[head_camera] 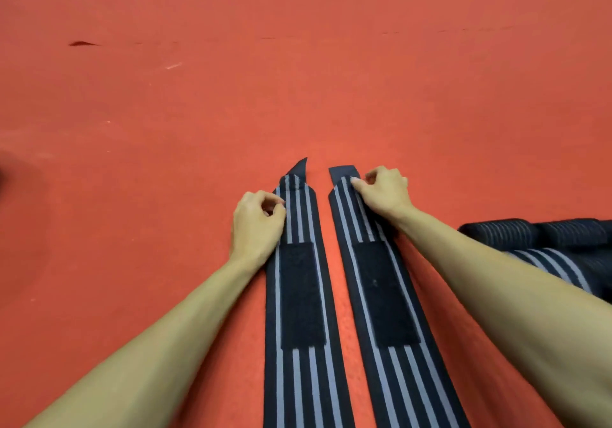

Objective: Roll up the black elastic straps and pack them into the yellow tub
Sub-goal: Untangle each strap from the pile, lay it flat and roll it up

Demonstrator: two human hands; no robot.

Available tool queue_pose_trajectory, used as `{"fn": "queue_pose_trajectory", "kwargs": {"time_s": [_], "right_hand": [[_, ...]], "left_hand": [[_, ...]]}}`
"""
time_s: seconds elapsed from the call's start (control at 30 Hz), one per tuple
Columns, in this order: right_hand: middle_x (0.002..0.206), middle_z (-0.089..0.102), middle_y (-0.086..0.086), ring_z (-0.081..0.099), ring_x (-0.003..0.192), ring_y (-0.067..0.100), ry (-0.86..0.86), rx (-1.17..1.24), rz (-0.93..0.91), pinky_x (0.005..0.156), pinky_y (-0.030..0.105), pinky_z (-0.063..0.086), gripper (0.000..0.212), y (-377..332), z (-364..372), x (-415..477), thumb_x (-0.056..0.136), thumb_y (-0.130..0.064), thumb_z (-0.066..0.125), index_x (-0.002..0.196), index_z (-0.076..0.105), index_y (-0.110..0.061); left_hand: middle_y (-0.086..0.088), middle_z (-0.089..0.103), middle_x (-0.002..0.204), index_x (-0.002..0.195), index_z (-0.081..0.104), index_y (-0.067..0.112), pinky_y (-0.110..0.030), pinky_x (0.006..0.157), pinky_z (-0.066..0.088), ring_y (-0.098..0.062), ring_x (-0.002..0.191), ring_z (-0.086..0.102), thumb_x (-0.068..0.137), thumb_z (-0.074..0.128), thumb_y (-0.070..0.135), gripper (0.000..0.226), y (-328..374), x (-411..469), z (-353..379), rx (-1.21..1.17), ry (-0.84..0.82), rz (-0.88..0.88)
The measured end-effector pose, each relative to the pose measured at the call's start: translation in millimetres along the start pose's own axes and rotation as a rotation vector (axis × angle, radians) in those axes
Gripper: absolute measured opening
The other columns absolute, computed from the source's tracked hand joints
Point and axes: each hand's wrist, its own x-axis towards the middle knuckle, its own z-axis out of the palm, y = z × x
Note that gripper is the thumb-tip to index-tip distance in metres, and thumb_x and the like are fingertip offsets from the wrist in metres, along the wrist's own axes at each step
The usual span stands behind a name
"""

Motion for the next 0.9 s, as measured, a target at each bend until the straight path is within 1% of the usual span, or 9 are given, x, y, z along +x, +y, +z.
{"fn": "queue_pose_trajectory", "kwargs": {"time_s": [0.2,0.27,0.37,0.47,0.57,0.63,0.73,0.8,0.9], "right_hand": [[0.106,0.067,0.007,0.045,0.117,0.034,0.071,0.049,-0.008,0.089,0.036,0.03,0.028,-2.7,9.5,-0.5,0.093,-0.042,0.056,0.096,0.065,-0.016],[0.096,0.067,0.004,0.051,0.112,0.032,0.079,0.117,-0.047,0.088,0.037,0.031,0.023,-2.7,1.3,-8.3,0.094,-0.036,0.056,0.093,0.063,-0.014],[0.084,0.061,-0.002,0.058,0.096,0.024,0.11,0.307,-0.108,0.095,0.043,0.041,0.013,-4.8,-10.9,-23.7,0.095,-0.029,0.057,0.091,0.058,-0.016],[0.082,0.062,0.0,0.057,0.077,0.016,0.037,0.573,-0.167,0.076,0.038,0.047,0.013,-9.6,-27.5,-37.5,0.094,-0.023,0.06,0.084,0.058,-0.015],[0.076,0.061,0.003,0.055,0.065,0.013,-0.106,0.822,-0.207,0.061,0.027,0.043,0.017,-21.2,-53.1,-54.9,0.095,-0.014,0.06,0.077,0.058,-0.013],[0.076,0.062,0.006,0.057,0.064,0.015,-0.205,0.965,-0.201,0.059,0.027,0.046,0.016,-31.8,-67.0,-64.8,0.096,-0.015,0.058,0.08,0.06,-0.01],[0.081,0.07,0.006,0.066,0.068,0.016,-0.271,1.069,-0.162,0.064,0.028,0.056,0.014,-45.3,-77.3,-73.5,0.093,-0.019,0.063,0.093,0.064,-0.005],[0.084,0.072,0.008,0.068,0.072,0.017,-0.289,1.065,-0.115,0.066,0.028,0.057,0.019,-52.5,-75.7,-71.0,0.088,-0.018,0.068,0.098,0.066,-0.002],[0.08,0.071,0.004,0.067,0.07,0.013,-0.333,0.929,-0.059,0.061,0.022,0.053,0.011,-58.4,-62.7,-62.7,0.086,-0.008,0.07,0.094,0.067,-0.002]], "left_hand": [[0.007,0.053,0.085,0.083,0.066,0.022,-0.016,0.07,0.03,-0.001,0.076,0.05,0.09,0.059,0.02,0.01,-1.7,1.0,0.7,-0.034,0.063,0.056],[0.006,0.052,0.085,0.083,0.066,0.022,-0.018,0.072,0.031,-0.007,0.078,0.05,0.091,0.059,0.021,0.011,0.4,-1.2,0.4,-0.037,0.044,0.058],[0.005,0.052,0.092,0.087,0.065,0.022,-0.026,0.086,0.034,-0.013,0.093,0.048,0.093,0.057,0.025,0.01,3.5,-5.8,-2.0,-0.017,0.011,0.073],[0.007,0.052,0.101,0.097,0.064,0.028,-0.03,0.094,0.03,-0.012,0.103,0.043,0.094,0.057,0.033,0.008,14.0,-13.3,-3.1,-0.001,-0.071,0.117],[0.007,0.056,0.115,0.123,0.056,0.026,-0.024,0.098,0.036,-0.006,0.111,0.048,0.094,0.058,0.04,0.033,43.7,-27.4,-5.1,-0.253,-0.287,0.113],[0.003,0.063,0.117,0.128,0.054,0.02,-0.022,0.089,0.044,-0.007,0.108,0.058,0.094,0.057,0.041,0.04,62.6,-34.8,-3.9,-0.367,-0.411,0.072],[-0.012,0.07,0.088,0.108,0.061,0.006,-0.036,0.059,0.053,-0.015,0.072,0.065,0.097,0.057,0.033,0.03,77.2,-41.8,-8.2,-0.505,-0.379,0.048],[-0.004,0.064,0.064,0.098,0.059,0.004,-0.026,0.038,0.044,-0.013,0.045,0.055,0.098,0.056,0.019,0.016,77.0,-42.6,-17.9,-0.613,-0.349,-0.002],[-0.003,0.06,0.062,0.1,0.059,0.004,-0.02,0.034,0.034,-0.013,0.04,0.045,0.098,0.055,0.011,0.008,67.9,-37.3,-31.6,-0.616,-0.385,-0.077]]}}
